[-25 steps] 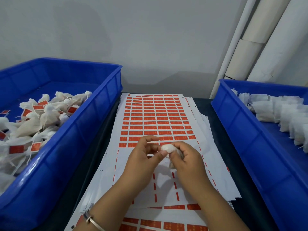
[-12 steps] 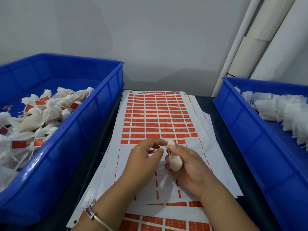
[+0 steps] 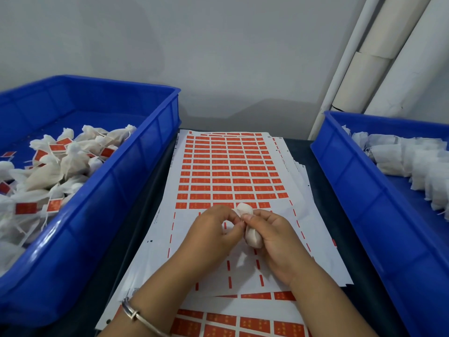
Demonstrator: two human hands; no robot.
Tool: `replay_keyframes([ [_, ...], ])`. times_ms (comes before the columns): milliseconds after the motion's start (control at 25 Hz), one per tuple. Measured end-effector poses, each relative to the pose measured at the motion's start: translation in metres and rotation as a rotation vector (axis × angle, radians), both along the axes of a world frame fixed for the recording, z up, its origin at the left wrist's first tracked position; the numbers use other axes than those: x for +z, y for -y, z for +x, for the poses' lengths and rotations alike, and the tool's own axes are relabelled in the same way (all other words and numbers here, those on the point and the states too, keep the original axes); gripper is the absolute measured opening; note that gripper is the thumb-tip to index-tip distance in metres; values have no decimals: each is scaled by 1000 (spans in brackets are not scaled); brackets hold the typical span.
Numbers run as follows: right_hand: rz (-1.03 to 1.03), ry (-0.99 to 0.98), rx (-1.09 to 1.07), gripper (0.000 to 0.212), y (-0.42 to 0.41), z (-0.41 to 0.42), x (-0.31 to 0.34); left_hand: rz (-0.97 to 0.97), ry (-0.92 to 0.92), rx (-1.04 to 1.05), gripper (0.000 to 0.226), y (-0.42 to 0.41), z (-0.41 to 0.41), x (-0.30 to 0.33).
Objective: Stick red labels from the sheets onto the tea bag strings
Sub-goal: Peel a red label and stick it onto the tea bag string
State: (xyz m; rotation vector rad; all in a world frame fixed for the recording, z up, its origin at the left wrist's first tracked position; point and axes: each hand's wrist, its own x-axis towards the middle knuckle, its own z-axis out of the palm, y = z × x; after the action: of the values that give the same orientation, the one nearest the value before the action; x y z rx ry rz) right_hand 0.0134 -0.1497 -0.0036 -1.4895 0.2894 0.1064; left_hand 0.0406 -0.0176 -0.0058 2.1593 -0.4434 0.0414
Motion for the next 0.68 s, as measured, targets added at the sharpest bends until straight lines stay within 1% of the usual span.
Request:
replay_keyframes([
  [80, -42, 11, 15, 15, 0, 0, 1, 8, -78, -45, 17, 0, -1, -2],
  [160, -90, 25, 28, 18, -1, -1, 1, 50, -105, -53, 17, -2, -1, -1],
  [240, -129, 26, 21, 13, -1, -1, -1, 131, -59, 0, 19, -5, 0, 1],
  [320, -162, 20, 14, 12, -1, 0, -4, 173, 28, 121, 21, -7, 2, 2],
  [360, -158, 18, 14, 13, -1, 0, -5, 127, 32, 185, 20, -8, 4, 3],
  [400, -140, 12, 12, 14, 0, 1, -6, 41, -14, 236, 18, -9, 6, 4],
  [440, -113, 6, 10, 15, 1, 2, -6, -87, -95, 263, 15, -11, 8, 5],
  [520, -70, 8, 9, 19, 2, 2, -6, -318, -278, 203, 12, -13, 11, 8],
  [560, -57, 18, 9, 23, 2, 1, -5, -366, -331, 125, 10, -14, 11, 8],
  [600, -45, 32, 11, 26, 3, 1, -5, -360, -354, 40, 8, -13, 9, 9],
  [680, -18, 53, 19, 23, 4, 1, -5, -258, -336, -73, 9, -10, 5, 9],
])
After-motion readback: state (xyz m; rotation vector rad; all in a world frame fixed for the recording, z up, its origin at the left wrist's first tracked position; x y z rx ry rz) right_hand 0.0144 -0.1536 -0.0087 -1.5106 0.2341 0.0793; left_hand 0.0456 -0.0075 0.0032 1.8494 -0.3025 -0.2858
